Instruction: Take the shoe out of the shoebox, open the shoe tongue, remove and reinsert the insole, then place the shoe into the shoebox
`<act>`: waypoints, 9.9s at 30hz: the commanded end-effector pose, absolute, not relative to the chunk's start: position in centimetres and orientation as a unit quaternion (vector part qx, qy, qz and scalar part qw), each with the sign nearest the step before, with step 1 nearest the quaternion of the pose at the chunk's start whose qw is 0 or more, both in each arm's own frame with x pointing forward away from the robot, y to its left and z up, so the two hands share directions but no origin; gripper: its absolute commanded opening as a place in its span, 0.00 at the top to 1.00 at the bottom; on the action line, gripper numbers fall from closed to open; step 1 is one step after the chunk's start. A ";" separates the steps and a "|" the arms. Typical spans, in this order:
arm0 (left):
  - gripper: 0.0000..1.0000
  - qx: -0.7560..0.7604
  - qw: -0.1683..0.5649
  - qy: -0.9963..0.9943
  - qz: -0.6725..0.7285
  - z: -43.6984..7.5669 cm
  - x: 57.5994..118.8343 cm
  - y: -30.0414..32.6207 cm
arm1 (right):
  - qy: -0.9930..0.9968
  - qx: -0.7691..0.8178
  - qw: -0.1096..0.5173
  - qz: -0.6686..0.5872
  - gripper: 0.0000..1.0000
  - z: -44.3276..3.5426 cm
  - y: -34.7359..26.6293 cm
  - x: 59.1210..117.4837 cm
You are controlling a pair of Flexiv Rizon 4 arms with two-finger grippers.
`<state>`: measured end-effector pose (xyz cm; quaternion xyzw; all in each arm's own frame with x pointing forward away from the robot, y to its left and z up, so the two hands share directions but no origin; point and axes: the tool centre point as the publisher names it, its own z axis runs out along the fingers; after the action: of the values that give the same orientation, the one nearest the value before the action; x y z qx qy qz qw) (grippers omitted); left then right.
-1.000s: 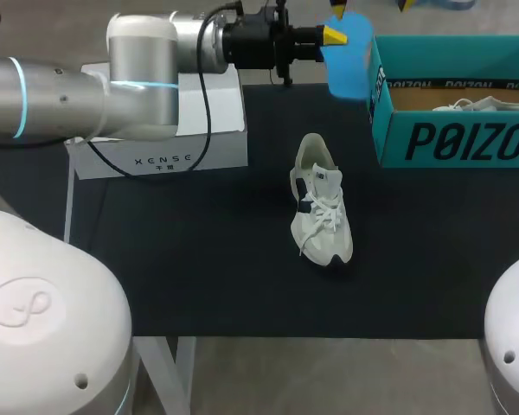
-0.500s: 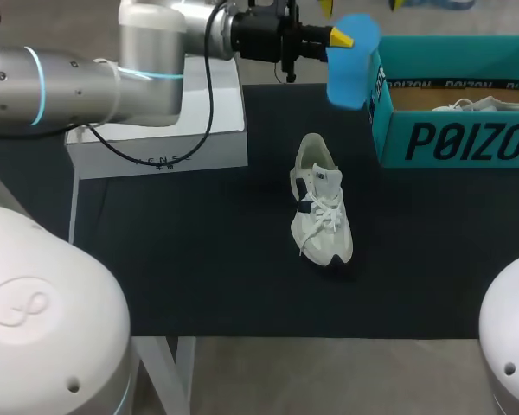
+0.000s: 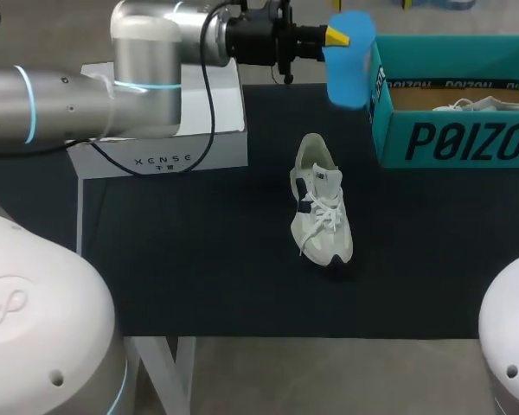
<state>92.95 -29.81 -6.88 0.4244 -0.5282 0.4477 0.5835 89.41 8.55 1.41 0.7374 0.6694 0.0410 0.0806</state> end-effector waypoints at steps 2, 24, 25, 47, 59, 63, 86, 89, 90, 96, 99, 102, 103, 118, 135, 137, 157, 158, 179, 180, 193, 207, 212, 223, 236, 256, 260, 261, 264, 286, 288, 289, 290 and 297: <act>1.00 0.424 0.582 -0.522 0.457 -6.9 92.5 -30.0 | 0.630 0.769 0.063 0.094 0.00 1.1 8.0 89.5; 1.00 0.426 0.574 -0.525 0.461 -7.1 92.9 -30.2 | 0.637 0.761 0.064 0.106 0.00 1.7 8.3 90.0; 1.00 0.427 0.574 -0.526 0.460 -7.1 92.9 -30.2 | 0.637 0.760 0.065 0.106 0.00 1.7 8.4 89.9; 1.00 0.405 0.418 -0.613 0.535 -8.1 93.1 -30.1 | 0.648 0.733 0.002 0.207 0.00 1.5 8.1 89.1; 1.00 0.312 0.406 -0.616 0.599 -7.7 94.6 -28.7 | 0.626 0.690 -0.086 0.353 0.00 2.4 6.8 89.0; 1.00 0.312 0.406 -0.616 0.599 -7.7 94.6 -28.7 | 0.635 0.676 -0.086 0.364 0.00 2.5 6.8 89.0; 1.00 0.054 -0.023 -0.751 0.658 -6.7 95.0 -28.1 | 0.580 0.669 -0.191 0.423 0.00 0.8 7.1 88.8; 1.00 0.054 -0.023 -0.751 0.658 -6.7 95.0 -28.1 | 0.559 0.673 -0.211 0.436 0.00 0.7 6.8 88.7; 1.00 0.028 -0.083 -0.767 0.635 -7.1 95.1 -28.1 | 0.555 0.673 -0.215 0.439 0.00 0.7 6.6 88.6; 1.00 -0.167 -0.351 -0.717 0.579 -8.0 95.4 -27.7 | 0.555 0.671 -0.233 0.433 0.00 0.4 6.3 88.3; 1.00 -0.151 -0.359 -0.706 0.592 -7.9 95.6 -27.6 | 0.556 0.671 -0.233 0.432 0.00 0.3 6.3 88.3; 1.00 -0.151 -0.359 -0.706 0.592 -7.9 95.6 -27.6 | 0.556 0.673 -0.232 0.430 0.00 0.1 6.4 88.2; 1.00 -0.151 -0.359 -0.706 0.592 -7.9 95.6 -27.6 | 0.556 0.673 -0.233 0.429 0.00 0.0 6.5 88.2; 1.00 -0.375 -0.573 -0.669 0.288 -7.2 96.2 -28.2 | 0.556 0.672 -0.238 0.428 0.00 -0.3 6.7 88.3; 1.00 -0.404 -0.632 -0.610 0.254 -7.0 97.3 -25.7 | 0.532 0.668 -0.261 0.450 0.00 -0.3 5.9 88.3; 1.00 -0.429 -0.652 -0.568 0.260 -6.7 96.9 -25.8 | 0.532 0.667 -0.265 0.450 0.00 -0.4 5.9 88.3; 1.00 -0.452 -0.623 -0.528 0.359 -3.5 94.9 -27.1 | 0.490 0.650 -0.337 0.473 0.00 -2.9 6.9 88.2; 1.00 -0.451 -0.606 -0.541 0.369 -3.6 95.2 -26.9 | 0.492 0.649 -0.337 0.474 0.00 -2.9 6.9 88.2; 1.00 -0.553 -0.406 -0.551 0.476 -1.7 94.4 -27.6 | 0.482 0.618 -0.349 0.514 0.00 -2.7 7.7 88.0; 1.00 -0.553 -0.412 -0.541 0.481 -1.4 94.5 -27.7 | 0.480 0.611 -0.350 0.522 0.00 -2.5 7.7 88.0; 1.00 -0.583 -0.398 -0.488 0.513 -1.6 93.8 -29.7 | 0.486 0.570 -0.352 0.561 0.24 -1.1 9.8 88.7; 1.00 -0.575 -0.413 -0.472 0.525 -1.9 93.0 -29.6 | 0.492 0.562 -0.354 0.562 0.67 -1.0 10.4 89.7; 1.00 -0.576 -0.415 -0.470 0.525 -2.1 92.7 -29.6 | 0.491 0.568 -0.349 0.560 1.00 -1.1 10.5 89.8; 0.00 -0.557 -0.433 -0.493 0.509 -2.1 93.1 -28.8 | 0.499 0.571 -0.335 0.560 1.00 -1.5 10.4 89.8; 0.00 -0.484 -0.410 -0.663 0.398 -4.4 95.9 -22.5 | 0.559 0.531 -0.236 0.591 1.00 -1.9 9.7 91.1; 0.00 -0.346 -0.391 -0.724 0.450 -7.9 98.7 -15.9 | 0.608 0.481 -0.133 0.618 1.00 -3.1 9.1 92.1; 0.00 -0.346 -0.391 -0.724 0.450 -7.9 98.7 -15.9 | 0.617 0.486 -0.141 0.603 1.00 -3.0 9.4 92.2; 0.00 -0.346 -0.391 -0.724 0.450 -7.9 98.7 -15.9 | 0.617 0.486 -0.141 0.603 1.00 -3.0 9.4 92.2; 0.00 -0.346 -0.391 -0.724 0.450 -7.9 98.7 -15.9 | 0.617 0.486 -0.141 0.603 1.00 -3.0 9.4 92.2; 0.00 -0.346 -0.391 -0.724 0.450 -7.9 98.7 -15.9 | 0.630 0.362 -0.129 0.675 1.00 -8.3 9.7 95.2; 0.00 -0.346 -0.391 -0.724 0.450 -7.9 98.7 -15.9 | 0.630 0.362 -0.129 0.675 1.00 -8.3 9.7 95.2; 0.00 -0.346 -0.391 -0.724 0.450 -7.9 98.7 -15.9 | 0.630 0.362 -0.129 0.675 1.00 -8.3 9.7 95.2; 0.00 -0.346 -0.391 -0.724 0.450 -7.9 98.7 -15.9 | 0.630 0.362 -0.129 0.675 1.00 -8.3 9.7 95.2; 0.00 -0.346 -0.391 -0.724 0.450 -7.9 98.7 -15.9 | 0.628 0.358 -0.096 0.684 1.00 -9.7 9.8 95.5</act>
<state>98.66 -15.79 -7.94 -0.3458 -0.7231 0.4514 -0.3922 95.43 9.33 -8.40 0.3630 0.6296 0.6757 -0.1237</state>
